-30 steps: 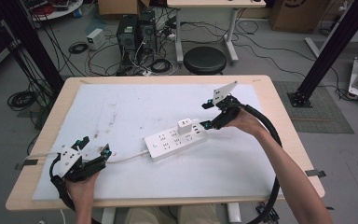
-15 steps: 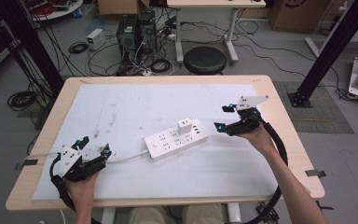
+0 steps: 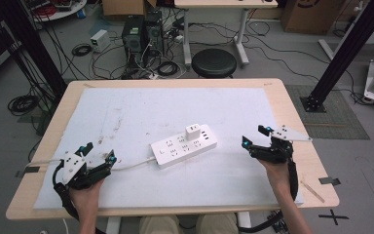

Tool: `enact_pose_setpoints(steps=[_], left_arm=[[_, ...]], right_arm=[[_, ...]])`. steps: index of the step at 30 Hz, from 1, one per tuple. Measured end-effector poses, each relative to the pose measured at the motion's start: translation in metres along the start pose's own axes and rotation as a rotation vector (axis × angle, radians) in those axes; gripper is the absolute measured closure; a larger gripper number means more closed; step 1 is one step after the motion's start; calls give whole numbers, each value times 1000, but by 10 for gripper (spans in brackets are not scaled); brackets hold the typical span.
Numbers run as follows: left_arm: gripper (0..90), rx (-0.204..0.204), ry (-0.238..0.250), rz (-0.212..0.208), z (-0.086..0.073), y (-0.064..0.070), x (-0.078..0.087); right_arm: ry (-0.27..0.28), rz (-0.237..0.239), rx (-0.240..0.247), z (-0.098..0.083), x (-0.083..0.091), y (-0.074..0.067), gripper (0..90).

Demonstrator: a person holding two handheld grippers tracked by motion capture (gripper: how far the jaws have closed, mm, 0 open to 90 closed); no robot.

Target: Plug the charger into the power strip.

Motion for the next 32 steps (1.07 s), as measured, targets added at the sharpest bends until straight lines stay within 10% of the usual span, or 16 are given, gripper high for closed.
enact_pose_setpoints(steps=[12,32], left_arm=[[203,-1,-4,5,0,0,0],[203,-11,-9,2,0,1,-1]], right_arm=[[39,-139,-35,0,14,-8,221],[40,-133,-91,-12,18,-11,214]])
Point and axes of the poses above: each handheld gripper's, and its own axes: x roughly backward along the jaws, z roughly out of its top, y roughly to its right, the point moved 6 cm from there along -x, roughly forward along the jaws, and after that the axes turned 8 degrees about -z, right-handed, at the moved point
